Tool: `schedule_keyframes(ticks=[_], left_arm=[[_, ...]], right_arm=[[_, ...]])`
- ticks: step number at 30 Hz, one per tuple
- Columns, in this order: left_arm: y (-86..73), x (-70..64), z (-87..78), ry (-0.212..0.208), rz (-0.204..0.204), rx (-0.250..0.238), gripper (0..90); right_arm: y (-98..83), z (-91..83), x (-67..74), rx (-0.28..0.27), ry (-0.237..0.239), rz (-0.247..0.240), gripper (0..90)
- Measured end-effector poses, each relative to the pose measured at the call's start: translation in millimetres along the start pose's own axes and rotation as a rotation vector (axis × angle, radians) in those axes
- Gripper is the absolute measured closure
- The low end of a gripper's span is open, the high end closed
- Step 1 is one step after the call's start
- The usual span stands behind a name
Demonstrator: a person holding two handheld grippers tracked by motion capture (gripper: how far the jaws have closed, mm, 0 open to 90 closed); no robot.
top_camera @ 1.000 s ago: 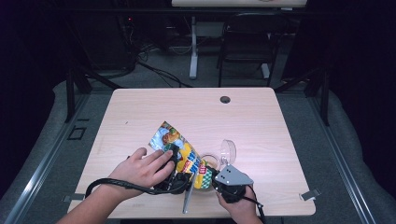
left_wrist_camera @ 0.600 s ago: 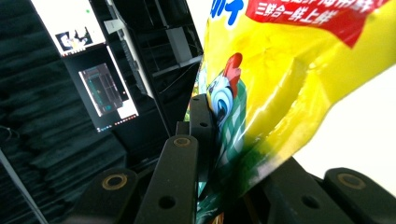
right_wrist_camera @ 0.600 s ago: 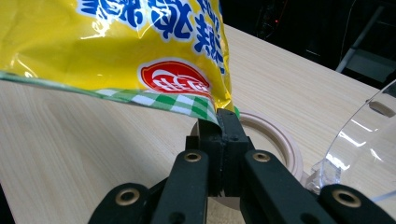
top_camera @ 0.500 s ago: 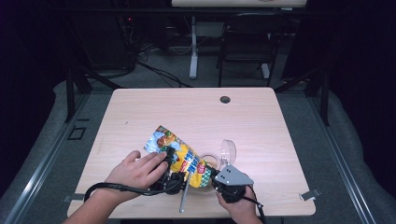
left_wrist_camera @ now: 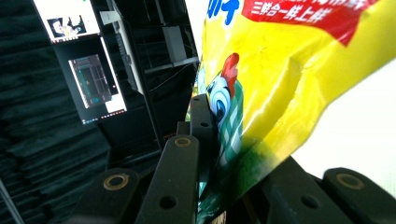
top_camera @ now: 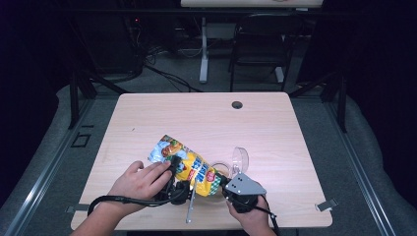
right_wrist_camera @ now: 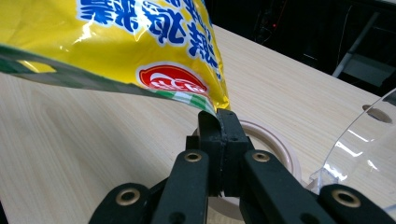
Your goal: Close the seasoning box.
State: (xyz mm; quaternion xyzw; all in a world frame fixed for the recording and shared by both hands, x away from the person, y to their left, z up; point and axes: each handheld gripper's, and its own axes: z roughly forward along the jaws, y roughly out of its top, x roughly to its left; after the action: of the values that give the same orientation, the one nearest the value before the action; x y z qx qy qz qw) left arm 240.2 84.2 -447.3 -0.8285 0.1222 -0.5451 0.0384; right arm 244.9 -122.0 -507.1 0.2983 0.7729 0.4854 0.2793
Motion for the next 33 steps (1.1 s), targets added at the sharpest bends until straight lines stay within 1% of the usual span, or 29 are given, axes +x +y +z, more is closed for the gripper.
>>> schedule_keyframes(ticks=[5, 7, 9, 11, 15, 16, 17, 18, 23, 26, 27, 28, 30, 31, 32, 33], left_arm=[[-2.5, -2.9, 1.2, -0.008, -0.032, -0.004, 86.6], [-3.7, -4.3, 2.1, -0.015, -0.052, -0.011, 86.6], [-4.5, -5.3, 2.7, -0.02, -0.058, -0.009, 86.6], [-5.3, -7.5, 3.9, -0.024, -0.079, -0.015, 86.6], [-7.2, -10.2, 5.7, -0.036, -0.097, -0.019, 86.7], [-7.6, -11.1, 6.3, -0.038, -0.107, -0.023, 86.7], [-8.1, -12.3, 7.4, -0.024, -0.114, -0.035, 86.7], [-7.9, -11.9, 6.7, -0.038, -0.117, -0.026, 86.7], [-9.5, -12.5, 7.4, -0.042, -0.144, -0.031, 86.6], [-10.6, -14.4, 8.1, -0.047, -0.167, -0.037, 86.7], [-10.8, -14.0, 7.9, -0.047, -0.159, -0.033, 86.7], [-11.1, -15.3, 8.2, -0.048, -0.173, -0.035, 86.7], [-11.8, -16.5, 8.3, -0.051, -0.184, -0.039, 86.7], [-12.0, -15.9, 7.4, -0.069, -0.189, -0.029, 86.7], [-12.9, -18.3, 8.7, -0.051, -0.209, -0.047, 86.7], [-13.2, -19.1, 8.9, -0.052, -0.214, -0.048, 86.7]], right_arm=[[0.7, 0.3, -0.4, -0.007, -0.002, 0.003, 90.0], [1.0, 0.4, -0.1, -0.005, -0.004, 0.002, 90.0], [1.1, 0.7, 0.1, -0.005, -0.002, 0.0, 90.0], [1.1, 1.0, 0.4, -0.004, -0.001, 0.0, 90.0], [1.1, 1.4, 0.7, -0.003, -0.004, -0.004, 90.0], [1.1, 1.5, 0.7, -0.002, -0.006, -0.006, 90.0], [1.1, 1.6, 0.8, -0.001, -0.005, -0.007, 90.0], [1.1, 1.7, 0.8, -0.002, -0.005, -0.006, 90.0], [1.3, 2.1, 0.3, -0.008, -0.006, -0.004, 90.0], [1.7, 1.9, 0.4, -0.013, -0.006, -0.005, 90.0], [1.7, 1.9, 0.4, -0.013, -0.007, -0.006, 90.0], [1.8, 1.9, 0.4, -0.013, -0.006, -0.005, 90.0], [2.1, 1.9, 0.4, -0.013, -0.007, -0.007, 90.0], [2.2, 1.9, 0.5, -0.014, -0.005, -0.006, 90.0], [2.3, 1.9, 0.7, -0.015, -0.005, -0.008, 90.0], [2.4, 2.1, 1.0, -0.017, -0.006, -0.008, 90.0]])
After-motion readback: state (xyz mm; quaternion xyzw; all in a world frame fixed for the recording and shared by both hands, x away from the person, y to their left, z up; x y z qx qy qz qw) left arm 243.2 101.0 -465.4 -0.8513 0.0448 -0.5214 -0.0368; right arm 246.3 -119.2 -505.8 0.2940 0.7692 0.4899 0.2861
